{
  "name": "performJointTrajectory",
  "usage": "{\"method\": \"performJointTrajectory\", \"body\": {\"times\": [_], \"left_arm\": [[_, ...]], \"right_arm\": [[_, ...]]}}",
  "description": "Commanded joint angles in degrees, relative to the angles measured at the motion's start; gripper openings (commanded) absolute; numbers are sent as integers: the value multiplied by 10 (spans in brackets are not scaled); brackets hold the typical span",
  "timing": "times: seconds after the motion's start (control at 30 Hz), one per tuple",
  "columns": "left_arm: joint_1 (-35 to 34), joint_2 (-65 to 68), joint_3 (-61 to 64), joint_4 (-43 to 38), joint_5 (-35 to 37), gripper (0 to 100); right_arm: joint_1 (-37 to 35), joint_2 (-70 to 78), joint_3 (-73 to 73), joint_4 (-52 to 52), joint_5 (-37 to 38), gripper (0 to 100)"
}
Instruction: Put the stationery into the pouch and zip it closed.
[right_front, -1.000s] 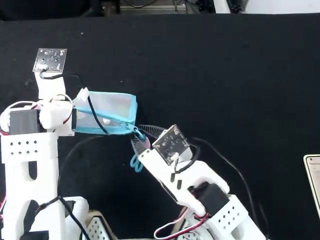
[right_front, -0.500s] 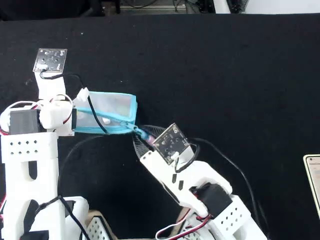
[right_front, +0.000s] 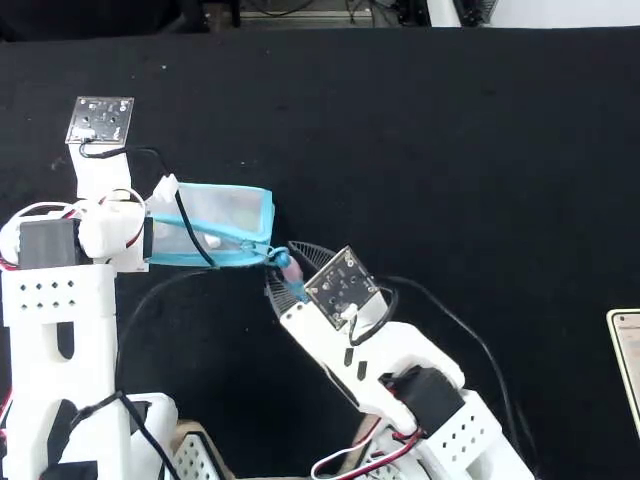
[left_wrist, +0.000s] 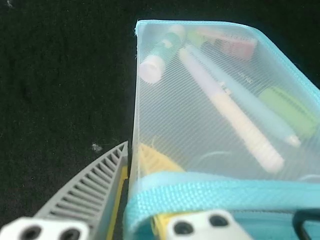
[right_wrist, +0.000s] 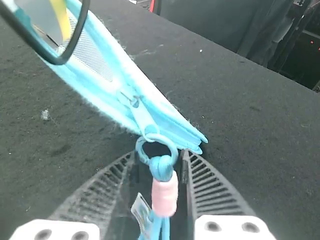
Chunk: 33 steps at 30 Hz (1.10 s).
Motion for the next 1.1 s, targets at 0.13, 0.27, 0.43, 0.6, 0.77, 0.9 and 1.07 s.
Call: {"method": "performJointTrajectory", "body": {"times": [0.13, 0.27, 0.43, 0.6, 0.77, 0.9, 1.07], "left_arm": [[-8, 10, -6, -2, 4, 30], [-8, 10, -6, -3, 4, 30], [-8, 10, -6, -3, 4, 30], [-8, 10, -6, -3, 4, 30], [-8, 10, -6, -3, 4, 30], [-8, 10, -6, -3, 4, 30], [-8, 10, -6, -3, 3, 30]], "right_arm": [[5, -7, -24, -27, 47, 138], [5, -7, -22, -27, 57, 137], [4, -7, -23, -27, 57, 81], [4, -7, -24, -27, 54, 20], [4, -7, -24, -27, 53, 11], [4, -8, -31, -18, 53, 11], [4, -8, -72, 46, 53, 14]]}}
